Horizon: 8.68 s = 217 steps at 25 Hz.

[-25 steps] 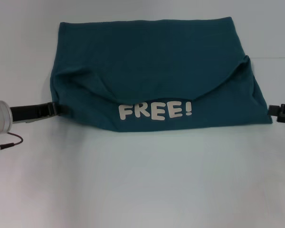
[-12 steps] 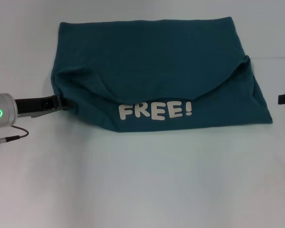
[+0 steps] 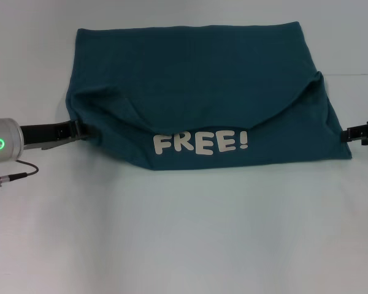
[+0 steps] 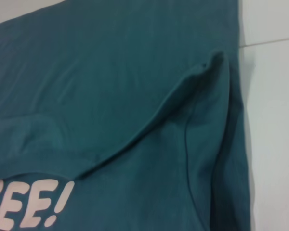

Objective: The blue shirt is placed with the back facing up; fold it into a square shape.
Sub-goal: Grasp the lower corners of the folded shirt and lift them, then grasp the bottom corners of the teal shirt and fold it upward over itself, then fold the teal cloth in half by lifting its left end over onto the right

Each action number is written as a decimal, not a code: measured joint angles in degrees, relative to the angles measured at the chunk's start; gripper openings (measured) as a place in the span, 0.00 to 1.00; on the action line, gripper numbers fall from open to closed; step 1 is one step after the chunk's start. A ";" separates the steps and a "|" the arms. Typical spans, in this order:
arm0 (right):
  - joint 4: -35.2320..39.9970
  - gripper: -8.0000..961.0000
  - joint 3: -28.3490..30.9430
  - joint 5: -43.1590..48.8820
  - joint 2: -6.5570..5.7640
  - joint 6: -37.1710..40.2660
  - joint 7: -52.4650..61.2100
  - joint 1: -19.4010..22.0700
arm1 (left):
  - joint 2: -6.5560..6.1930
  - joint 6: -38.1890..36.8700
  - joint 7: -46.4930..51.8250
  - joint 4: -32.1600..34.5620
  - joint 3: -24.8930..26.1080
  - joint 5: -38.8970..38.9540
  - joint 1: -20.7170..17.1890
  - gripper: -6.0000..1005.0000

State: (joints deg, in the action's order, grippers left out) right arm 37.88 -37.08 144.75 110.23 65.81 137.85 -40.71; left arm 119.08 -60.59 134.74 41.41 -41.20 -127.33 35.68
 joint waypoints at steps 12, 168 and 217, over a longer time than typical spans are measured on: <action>-2.90 0.64 -0.05 -0.38 3.11 -7.92 -4.04 -0.84 | 0.31 0.57 0.00 -0.12 -0.02 0.03 0.19 0.03; -13.07 0.15 -7.79 -13.17 1.54 -41.72 -2.19 -9.63 | -1.03 17.89 17.15 -4.69 2.97 -17.70 13.71 0.06; -3.36 0.72 6.05 -39.86 0.20 14.05 -12.12 14.91 | 1.74 -5.52 17.63 -9.67 14.34 10.80 -8.88 0.56</action>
State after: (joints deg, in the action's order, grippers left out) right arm 34.52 -31.02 104.89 110.43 79.86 125.73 -25.80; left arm 120.82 -66.11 152.36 31.74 -26.86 -116.52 26.80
